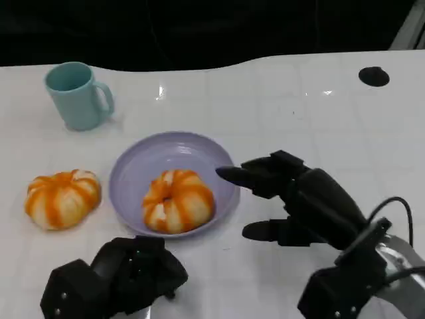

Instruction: Grasp the bread from the table and place it into the plate.

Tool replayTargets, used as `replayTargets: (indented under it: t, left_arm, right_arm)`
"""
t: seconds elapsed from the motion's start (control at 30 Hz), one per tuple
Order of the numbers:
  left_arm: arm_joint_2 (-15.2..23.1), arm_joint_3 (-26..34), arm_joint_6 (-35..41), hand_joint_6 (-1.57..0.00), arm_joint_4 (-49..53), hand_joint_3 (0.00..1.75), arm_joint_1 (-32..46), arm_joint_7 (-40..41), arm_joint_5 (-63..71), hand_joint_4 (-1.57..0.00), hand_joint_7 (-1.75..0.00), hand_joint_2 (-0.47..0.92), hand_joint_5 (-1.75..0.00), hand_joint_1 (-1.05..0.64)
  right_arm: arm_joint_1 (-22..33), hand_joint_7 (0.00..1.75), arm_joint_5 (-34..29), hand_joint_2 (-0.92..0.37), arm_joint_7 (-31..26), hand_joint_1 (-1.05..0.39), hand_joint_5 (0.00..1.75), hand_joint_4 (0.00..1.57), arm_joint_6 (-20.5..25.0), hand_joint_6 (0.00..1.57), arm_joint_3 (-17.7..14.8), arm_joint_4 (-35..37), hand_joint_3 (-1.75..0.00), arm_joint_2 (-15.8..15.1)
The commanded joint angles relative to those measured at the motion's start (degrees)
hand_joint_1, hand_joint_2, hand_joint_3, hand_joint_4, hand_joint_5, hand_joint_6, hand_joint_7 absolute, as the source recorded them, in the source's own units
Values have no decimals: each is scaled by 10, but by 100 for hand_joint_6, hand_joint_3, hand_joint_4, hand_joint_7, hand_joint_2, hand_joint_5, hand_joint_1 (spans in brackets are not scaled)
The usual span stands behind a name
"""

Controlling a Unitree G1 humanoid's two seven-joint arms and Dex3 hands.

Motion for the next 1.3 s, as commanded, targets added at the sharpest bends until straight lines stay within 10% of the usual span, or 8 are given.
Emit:
replayTargets:
  t: [0.03,0.13,0.4,1.3]
  left_arm:
    - [6,3,2,-127,3,0,2,0,-3,-87,-80,85,-155,-104]
    - [7,2,3,-127,5,0,0,1,-1,-87,-80,86,-155,-104]
    - [8,3,2,-128,5,1,1,6,5,-87,-79,86,-154,-104]
    - [15,7,1,-128,3,1,0,3,4,-85,-78,87,-155,-105]
  right_arm:
    - [35,32,-1,-89,-42,-33,93,63,-19,84,-29,-20,-7,-16]
    - [52,63,1,-56,-52,-27,114,76,-28,85,-40,-23,-74,-21]
    - [91,131,23,-36,-55,-19,169,71,-67,72,-63,-10,-122,-32]
    - [197,162,49,-47,-23,-28,175,71,-38,55,-114,-50,-113,-31]
